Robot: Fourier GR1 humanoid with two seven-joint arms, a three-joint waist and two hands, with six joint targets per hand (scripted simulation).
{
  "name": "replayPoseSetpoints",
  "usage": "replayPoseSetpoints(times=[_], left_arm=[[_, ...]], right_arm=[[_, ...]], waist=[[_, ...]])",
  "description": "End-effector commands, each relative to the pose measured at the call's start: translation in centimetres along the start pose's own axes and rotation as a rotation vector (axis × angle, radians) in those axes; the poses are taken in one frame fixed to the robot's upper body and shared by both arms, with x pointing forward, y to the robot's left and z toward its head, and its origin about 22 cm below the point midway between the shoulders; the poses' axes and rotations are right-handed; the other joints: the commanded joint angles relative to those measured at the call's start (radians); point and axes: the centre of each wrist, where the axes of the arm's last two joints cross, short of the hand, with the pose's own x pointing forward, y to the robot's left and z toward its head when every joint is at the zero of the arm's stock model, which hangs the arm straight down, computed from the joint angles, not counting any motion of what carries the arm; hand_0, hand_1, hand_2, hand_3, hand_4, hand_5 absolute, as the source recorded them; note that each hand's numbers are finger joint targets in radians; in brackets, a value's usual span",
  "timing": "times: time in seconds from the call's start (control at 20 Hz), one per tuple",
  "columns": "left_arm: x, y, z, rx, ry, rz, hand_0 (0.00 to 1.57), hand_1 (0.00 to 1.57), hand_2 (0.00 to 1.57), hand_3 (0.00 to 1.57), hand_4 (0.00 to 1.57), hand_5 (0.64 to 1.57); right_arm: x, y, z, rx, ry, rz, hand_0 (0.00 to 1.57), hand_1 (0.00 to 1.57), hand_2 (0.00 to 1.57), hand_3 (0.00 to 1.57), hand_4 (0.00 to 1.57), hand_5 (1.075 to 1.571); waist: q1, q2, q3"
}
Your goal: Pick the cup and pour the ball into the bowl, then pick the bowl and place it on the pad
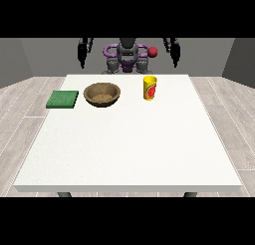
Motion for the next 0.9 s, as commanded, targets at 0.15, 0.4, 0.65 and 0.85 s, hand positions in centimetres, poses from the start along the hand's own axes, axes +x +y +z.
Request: replayPoseSetpoints(times=[0.15,0.4,0.65,0.85], left_arm=[[2.6,1.0,-0.3,-0.001,-0.019,-0.027,0.0,0.0,0.0,0.0,0.0,1.562],[1.2,-3.0,3.1,0.013,0.208,0.259,0.0,0.0,0.0,0.0,0.0,1.563],[3.3,-3.6,5.6,0.04,0.205,0.241,0.0,0.0,0.0,0.0,0.0,1.551],[5.9,-4.0,6.6,0.018,0.116,0.213,0.0,0.0,0.0,0.0,0.0,1.551]], right_arm=[[2.8,-0.8,-0.3,0.005,-0.032,0.021,0.0,0.0,0.0,0.0,0.58,1.57],[0.9,0.0,3.6,-0.011,0.202,-0.214,0.0,0.0,0.0,0.0,0.52,1.57],[3.6,-1.2,5.9,-0.028,0.208,-0.245,0.0,0.0,0.0,0.0,0.53,1.569],[4.5,-0.6,7.9,-0.018,0.149,-0.236,0.0,0.0,0.0,0.0,0.5,1.57]], waist=[[0.002,-0.236,0.0072],[-0.038,-0.463,0.0079],[-0.03,-0.431,0.0076],[-0.035,-0.345,0.0078]])
